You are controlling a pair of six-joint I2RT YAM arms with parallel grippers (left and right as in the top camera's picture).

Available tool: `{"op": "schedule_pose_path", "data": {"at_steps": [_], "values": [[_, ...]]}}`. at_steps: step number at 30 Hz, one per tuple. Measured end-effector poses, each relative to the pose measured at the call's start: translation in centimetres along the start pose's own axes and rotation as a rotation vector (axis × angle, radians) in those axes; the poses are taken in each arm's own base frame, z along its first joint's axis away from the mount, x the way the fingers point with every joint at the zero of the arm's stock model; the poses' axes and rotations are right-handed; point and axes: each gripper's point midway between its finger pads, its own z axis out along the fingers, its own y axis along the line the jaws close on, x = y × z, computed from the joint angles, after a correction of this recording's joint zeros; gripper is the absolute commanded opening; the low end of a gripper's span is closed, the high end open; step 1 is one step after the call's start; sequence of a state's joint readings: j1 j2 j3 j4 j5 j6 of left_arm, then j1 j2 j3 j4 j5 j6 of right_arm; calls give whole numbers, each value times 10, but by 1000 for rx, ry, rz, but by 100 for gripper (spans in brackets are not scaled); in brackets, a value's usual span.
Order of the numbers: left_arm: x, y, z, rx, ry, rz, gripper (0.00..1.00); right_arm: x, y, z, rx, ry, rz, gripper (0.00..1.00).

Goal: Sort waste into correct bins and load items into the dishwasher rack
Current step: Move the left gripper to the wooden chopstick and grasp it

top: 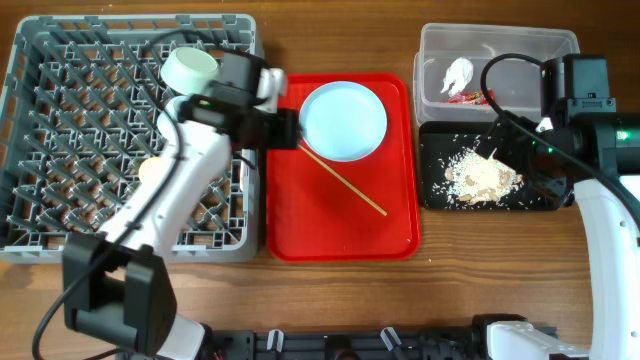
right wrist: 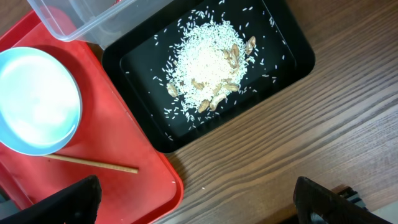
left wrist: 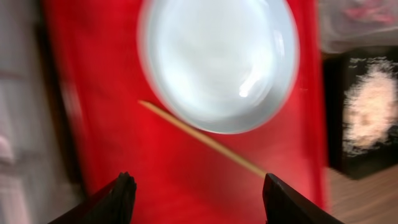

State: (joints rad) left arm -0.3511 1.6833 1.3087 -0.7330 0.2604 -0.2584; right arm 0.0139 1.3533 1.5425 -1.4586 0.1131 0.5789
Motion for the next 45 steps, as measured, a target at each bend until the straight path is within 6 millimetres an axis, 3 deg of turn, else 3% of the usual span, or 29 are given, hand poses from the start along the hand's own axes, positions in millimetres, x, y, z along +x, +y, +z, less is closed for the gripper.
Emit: {"op": "schedule_pose_path", "data": {"at_steps": [2,5,7,11,16,21,38,40,45], "values": [[14,-32,8,14,19,-47,71,0,0,0,0,0,0,100],[33,-58,19,-38,23,-81,71,0,0,0,0,0,0,100],[48,-71,38,-85,34,-97,70,0,0,0,0,0,0,100],[80,-77,77,-172,95,-122,70,0,0,0,0,0,0,100],[106,-63,111,-286,137,-121,70,0,0,0,0,0,0,100],[108,-55,119,-321,136,-130,72,0,0,0,-1,0,0,100],[97,-62,125,-292,85,-144,70,0,0,0,0,0,0,100],[98,-58,124,-313,88,-142,63,0,0,0,0,0,0,100],[115,-37,115,-417,153,-145,17,0,0,0,0,1,-9,100]]}}
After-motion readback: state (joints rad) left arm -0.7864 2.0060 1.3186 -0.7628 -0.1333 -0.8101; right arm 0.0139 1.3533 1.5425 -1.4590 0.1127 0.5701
